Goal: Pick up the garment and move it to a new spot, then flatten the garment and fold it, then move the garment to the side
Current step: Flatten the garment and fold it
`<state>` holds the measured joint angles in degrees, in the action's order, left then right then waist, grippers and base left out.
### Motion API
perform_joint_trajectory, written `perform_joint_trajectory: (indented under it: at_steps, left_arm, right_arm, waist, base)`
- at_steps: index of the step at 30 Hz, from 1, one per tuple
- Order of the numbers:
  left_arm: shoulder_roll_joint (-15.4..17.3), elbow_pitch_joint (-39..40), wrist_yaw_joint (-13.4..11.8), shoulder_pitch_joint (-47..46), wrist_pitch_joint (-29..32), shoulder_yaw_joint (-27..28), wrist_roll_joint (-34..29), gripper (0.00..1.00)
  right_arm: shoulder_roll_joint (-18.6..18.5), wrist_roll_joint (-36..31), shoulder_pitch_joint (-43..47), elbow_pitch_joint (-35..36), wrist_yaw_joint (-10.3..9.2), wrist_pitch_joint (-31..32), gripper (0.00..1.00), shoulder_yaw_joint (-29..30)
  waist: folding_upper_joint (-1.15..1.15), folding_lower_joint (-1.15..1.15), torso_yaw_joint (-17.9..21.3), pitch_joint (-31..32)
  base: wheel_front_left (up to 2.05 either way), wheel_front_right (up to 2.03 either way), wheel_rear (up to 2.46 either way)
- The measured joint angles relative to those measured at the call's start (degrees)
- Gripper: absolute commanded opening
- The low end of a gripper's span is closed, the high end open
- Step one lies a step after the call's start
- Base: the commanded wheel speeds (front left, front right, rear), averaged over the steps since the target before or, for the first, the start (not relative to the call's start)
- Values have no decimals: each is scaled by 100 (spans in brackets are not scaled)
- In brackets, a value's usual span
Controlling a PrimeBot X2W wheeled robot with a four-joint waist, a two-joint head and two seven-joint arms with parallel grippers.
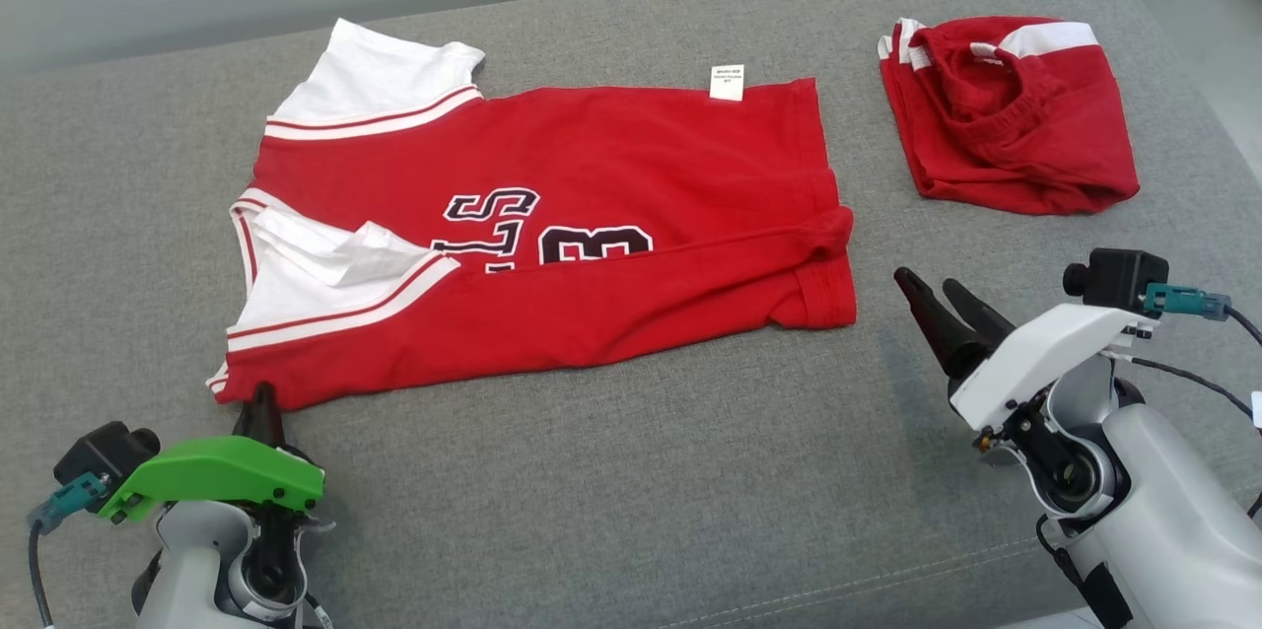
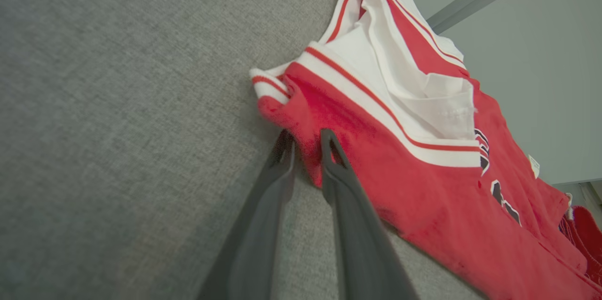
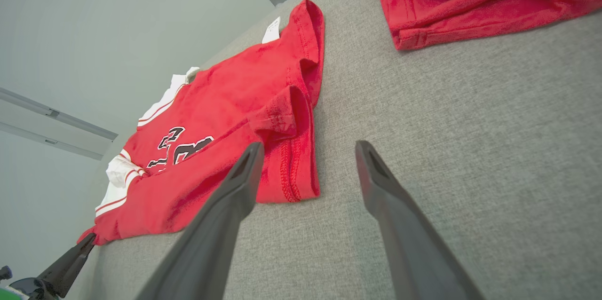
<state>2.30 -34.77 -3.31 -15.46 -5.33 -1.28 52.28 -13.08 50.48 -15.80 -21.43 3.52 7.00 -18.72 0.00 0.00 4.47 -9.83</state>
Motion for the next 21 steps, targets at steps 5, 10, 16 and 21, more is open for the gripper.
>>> perform_joint_trajectory:
  at_steps: [5,10,16,21]
  left_arm:
    - [-15,75,3,-92,-185,38,26,0]
    - [-38,375,126,-248,-389,-12,45,0]
    - [-52,591,188,-281,-438,-135,83,0]
    - [-64,739,248,-283,-488,-278,116,0]
  right_arm:
    - [60,87,198,-65,-4,-16,100,13]
    - [159,145,330,-212,-11,-26,100,7]
    - [292,170,290,-360,-16,-51,100,1]
    - [371,201,106,-558,-65,-120,100,57]
  waist:
    - [0,0,-27,0]
    - [0,0,-148,-62]
    - [0,0,-291,-190]
    - [0,0,-442,-309]
  base:
    - [0,0,0]
    - [0,0,0]
    - [0,0,0]
    - [0,0,0]
